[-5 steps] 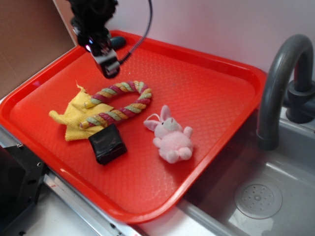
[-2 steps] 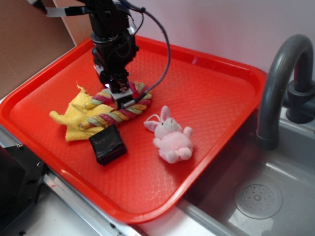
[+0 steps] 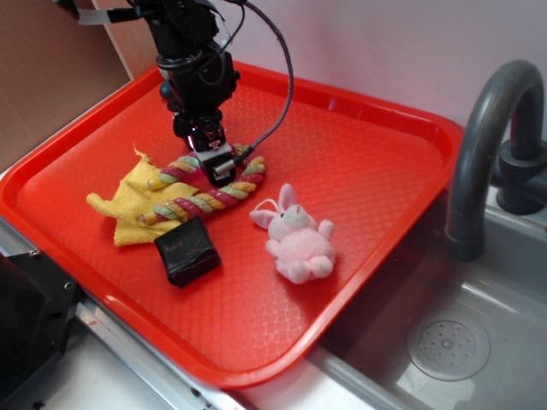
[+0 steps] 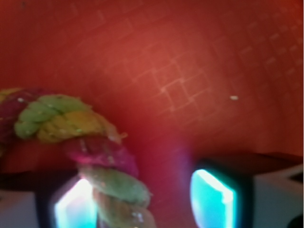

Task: Grab the multicolored rope.

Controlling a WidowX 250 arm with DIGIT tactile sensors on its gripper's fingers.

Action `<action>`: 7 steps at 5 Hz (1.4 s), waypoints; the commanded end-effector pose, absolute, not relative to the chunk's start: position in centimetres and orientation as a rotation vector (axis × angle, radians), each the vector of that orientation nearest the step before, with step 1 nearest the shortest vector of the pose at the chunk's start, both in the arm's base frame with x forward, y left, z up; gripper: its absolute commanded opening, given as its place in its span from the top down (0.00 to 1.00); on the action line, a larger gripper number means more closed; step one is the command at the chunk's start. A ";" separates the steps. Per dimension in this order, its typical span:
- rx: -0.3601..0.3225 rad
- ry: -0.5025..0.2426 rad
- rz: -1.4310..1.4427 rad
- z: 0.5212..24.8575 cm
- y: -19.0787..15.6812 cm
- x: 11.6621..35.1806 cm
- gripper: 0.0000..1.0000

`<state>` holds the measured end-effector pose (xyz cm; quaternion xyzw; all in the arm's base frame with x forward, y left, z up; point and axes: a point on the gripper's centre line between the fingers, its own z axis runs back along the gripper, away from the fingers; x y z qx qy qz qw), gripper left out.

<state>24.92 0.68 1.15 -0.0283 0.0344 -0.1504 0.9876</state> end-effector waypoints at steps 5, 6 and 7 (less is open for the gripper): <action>0.154 -0.050 0.446 21.5 0.8 24.0 1.00; 0.081 -0.083 0.528 23.7 1.3 23.3 1.00; 0.033 -0.103 0.522 23.5 1.4 23.8 1.00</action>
